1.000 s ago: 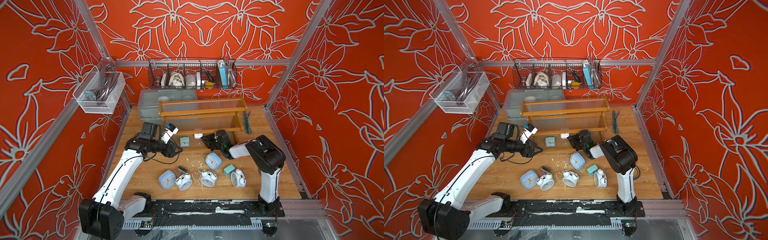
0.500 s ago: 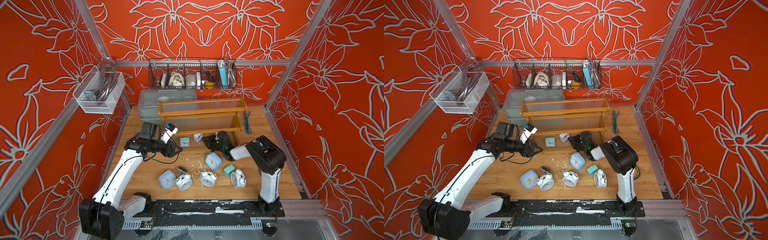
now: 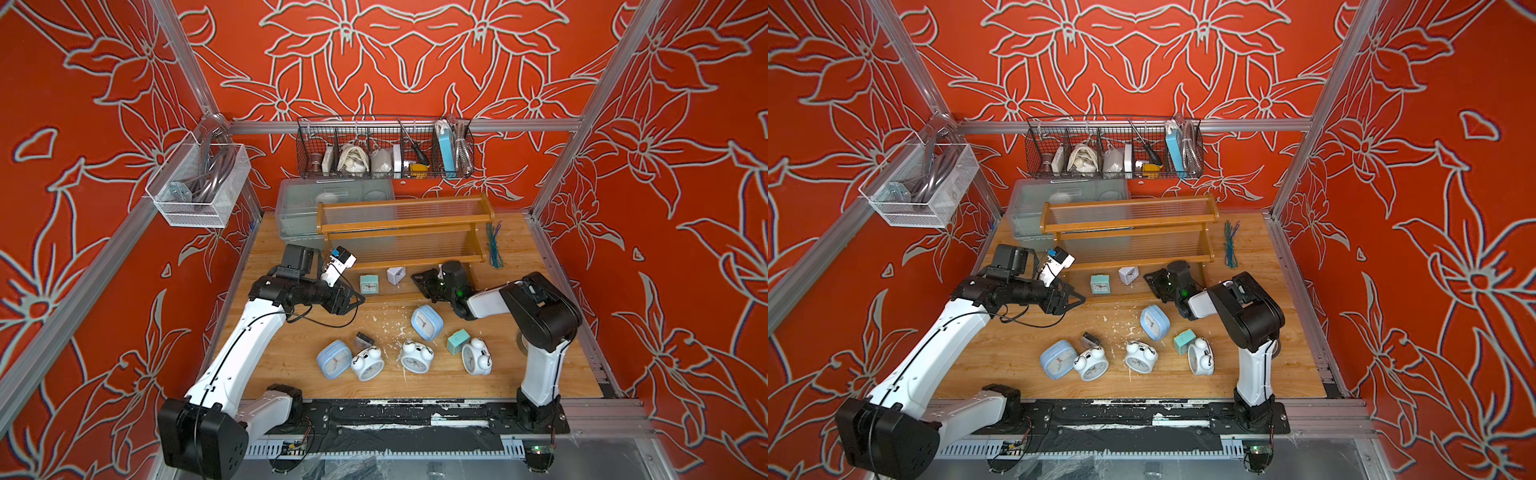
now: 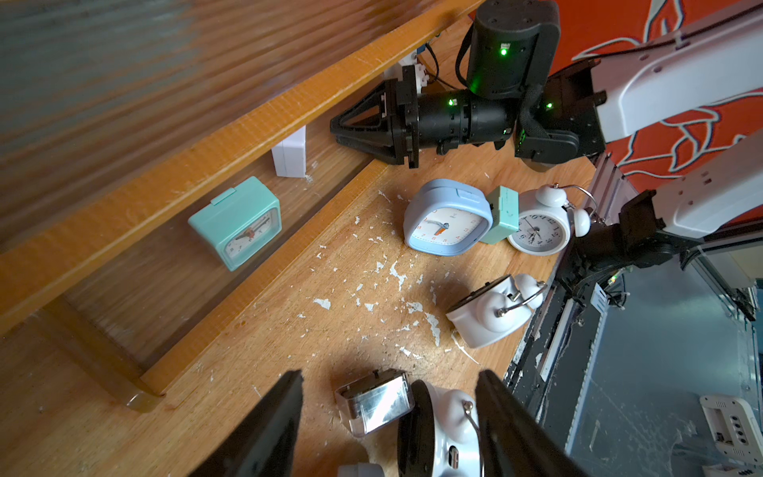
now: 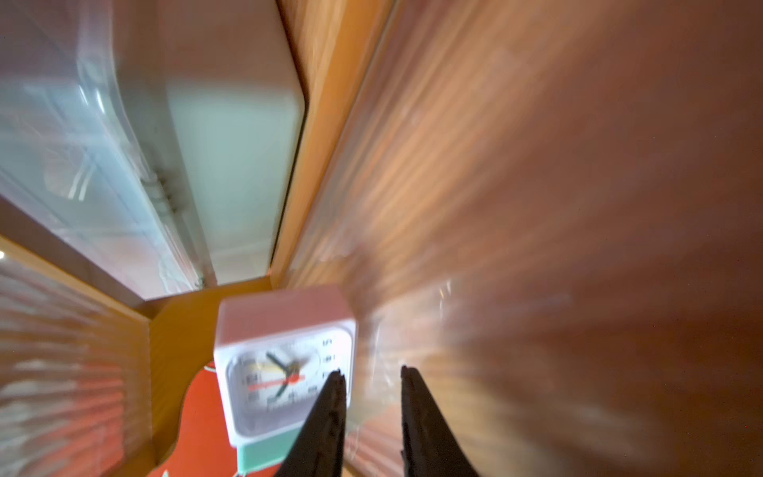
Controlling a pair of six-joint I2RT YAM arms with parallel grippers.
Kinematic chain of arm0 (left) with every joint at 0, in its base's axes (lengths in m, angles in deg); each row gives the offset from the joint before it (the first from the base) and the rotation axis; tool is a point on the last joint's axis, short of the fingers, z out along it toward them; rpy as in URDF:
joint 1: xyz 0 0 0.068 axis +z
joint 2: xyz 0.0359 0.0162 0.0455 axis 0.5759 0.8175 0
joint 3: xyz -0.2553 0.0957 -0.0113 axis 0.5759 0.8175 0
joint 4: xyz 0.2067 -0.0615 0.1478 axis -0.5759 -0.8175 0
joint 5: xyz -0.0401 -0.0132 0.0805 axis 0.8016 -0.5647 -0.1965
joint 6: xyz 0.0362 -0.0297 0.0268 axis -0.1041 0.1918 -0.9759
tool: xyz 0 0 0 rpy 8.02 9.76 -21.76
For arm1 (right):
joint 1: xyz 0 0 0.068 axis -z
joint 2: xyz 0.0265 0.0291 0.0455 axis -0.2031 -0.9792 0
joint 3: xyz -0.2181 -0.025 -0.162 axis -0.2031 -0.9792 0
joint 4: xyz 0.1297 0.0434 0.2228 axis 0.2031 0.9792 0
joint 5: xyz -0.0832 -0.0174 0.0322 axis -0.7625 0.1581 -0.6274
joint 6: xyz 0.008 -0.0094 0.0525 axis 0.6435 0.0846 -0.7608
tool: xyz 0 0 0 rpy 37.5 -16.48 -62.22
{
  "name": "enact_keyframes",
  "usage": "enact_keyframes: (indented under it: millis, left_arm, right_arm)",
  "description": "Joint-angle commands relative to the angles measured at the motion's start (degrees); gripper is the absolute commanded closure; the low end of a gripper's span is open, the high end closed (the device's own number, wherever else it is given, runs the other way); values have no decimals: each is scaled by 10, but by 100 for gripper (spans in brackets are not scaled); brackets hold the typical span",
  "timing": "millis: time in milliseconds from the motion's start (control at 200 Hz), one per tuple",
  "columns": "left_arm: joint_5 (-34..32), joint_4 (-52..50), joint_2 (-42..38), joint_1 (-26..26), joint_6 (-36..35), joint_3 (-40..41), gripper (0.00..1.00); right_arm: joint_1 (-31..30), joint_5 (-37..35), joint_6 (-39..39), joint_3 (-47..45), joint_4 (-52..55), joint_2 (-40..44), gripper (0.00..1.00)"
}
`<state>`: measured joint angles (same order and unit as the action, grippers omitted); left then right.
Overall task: Place the alarm clocks on the shelf by style
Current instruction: Adjust the alarm on the shelf.
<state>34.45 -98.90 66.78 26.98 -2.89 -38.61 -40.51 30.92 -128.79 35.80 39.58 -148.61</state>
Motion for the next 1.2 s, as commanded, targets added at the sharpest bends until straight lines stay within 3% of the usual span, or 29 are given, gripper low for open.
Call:
enact_keyframes:
  millis: [0,440,666,1196]
  left_arm:
    - [9,-7,-11,6,4,4,33]
    - [10,-6,-9,7,4,5,33]
    - [11,-5,-9,8,5,6,33]
    - [14,-5,-12,9,6,7,32]
  right_arm:
    - [10,3,10,30,40,-29,72]
    - [10,24,9,116,61,-90,77]
    - [7,45,16,119,42,-105,82]
    - [-5,61,26,96,12,-95,83]
